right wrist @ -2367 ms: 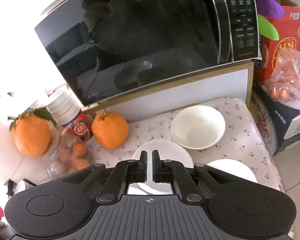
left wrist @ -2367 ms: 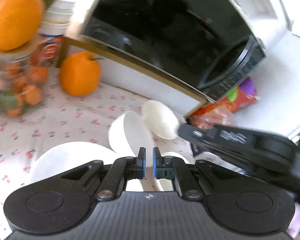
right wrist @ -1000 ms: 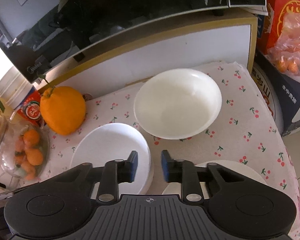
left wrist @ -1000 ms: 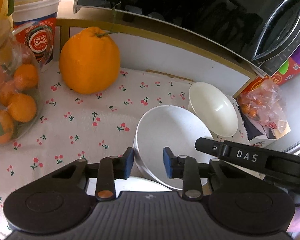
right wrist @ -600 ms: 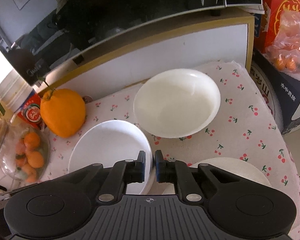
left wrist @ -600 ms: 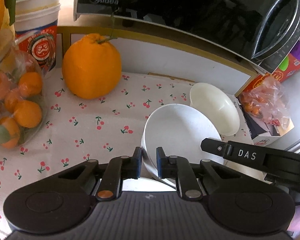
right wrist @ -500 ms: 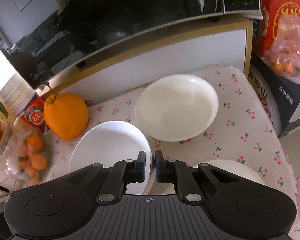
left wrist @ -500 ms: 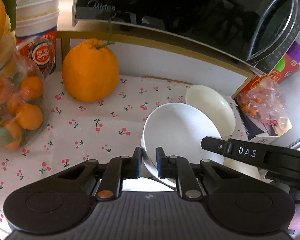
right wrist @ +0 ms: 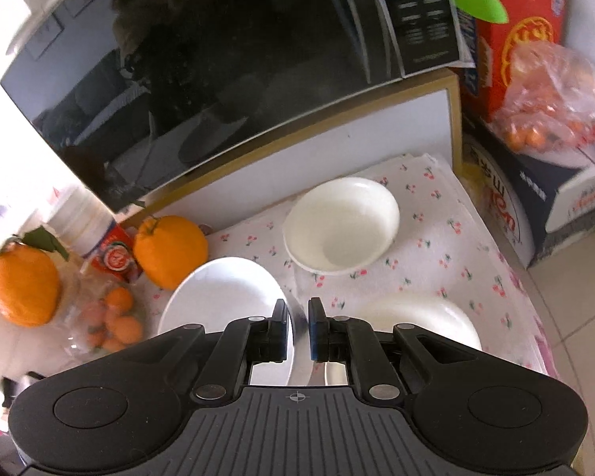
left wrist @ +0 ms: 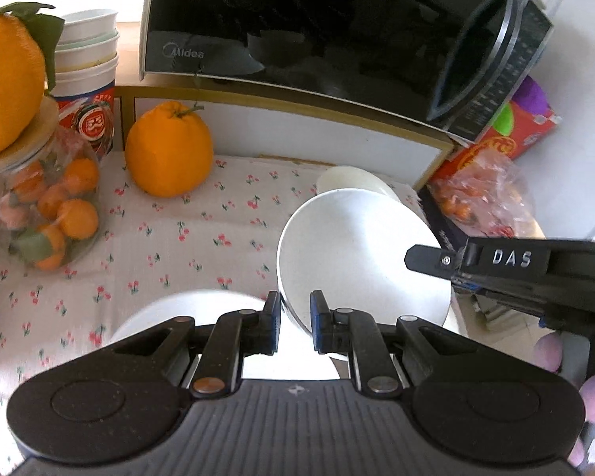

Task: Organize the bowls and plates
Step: 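Lower the white bowl beside the plate stack and open the left gripper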

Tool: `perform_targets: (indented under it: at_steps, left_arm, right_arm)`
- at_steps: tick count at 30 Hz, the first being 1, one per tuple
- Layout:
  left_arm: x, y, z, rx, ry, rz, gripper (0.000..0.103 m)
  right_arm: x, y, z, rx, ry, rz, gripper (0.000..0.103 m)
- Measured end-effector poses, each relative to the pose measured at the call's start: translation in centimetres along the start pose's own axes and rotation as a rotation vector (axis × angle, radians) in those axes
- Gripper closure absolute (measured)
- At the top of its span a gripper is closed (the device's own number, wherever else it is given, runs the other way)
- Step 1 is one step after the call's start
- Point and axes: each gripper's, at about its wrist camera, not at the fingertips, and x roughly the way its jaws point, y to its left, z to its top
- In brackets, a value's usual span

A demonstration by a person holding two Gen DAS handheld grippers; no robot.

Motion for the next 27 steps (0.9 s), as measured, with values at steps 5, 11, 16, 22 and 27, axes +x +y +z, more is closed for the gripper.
perform_targets:
  at_steps: [5,11,16,22,27]
  left_arm:
    - [-1.9,-0.8,-2.1,0.023,0.011,-0.02,0.089]
    - [-3.1,-1.3,-5.2,0.035,0.037,-0.058,0.088]
    - [-3.1,-2.0,-7.3,0.044,0.075,-0.095,0.088]
    - [-2.4,-3.6,-9.3,0.094,0.125,-0.139,0.087]
    - [-0.9,-3.9,-10.2,0.096,0.194,-0.155,0.086]
  right_arm:
    - [-2.8,-0.2,-1.9,0.006,0.008,-0.019,0.092]
    - [-5.0,-1.5,-4.1,0.041,0.039,-0.041,0.091]
    - [-5.8,-3.0,-6.1,0.052,0.056,-0.074,0.092]
    - [-6.1,-5.2,-7.7,0.058,0.098,-0.132,0.091]
    - [-5.3,-6.7,-8.7,0.051,0.164,-0.166,0.091]
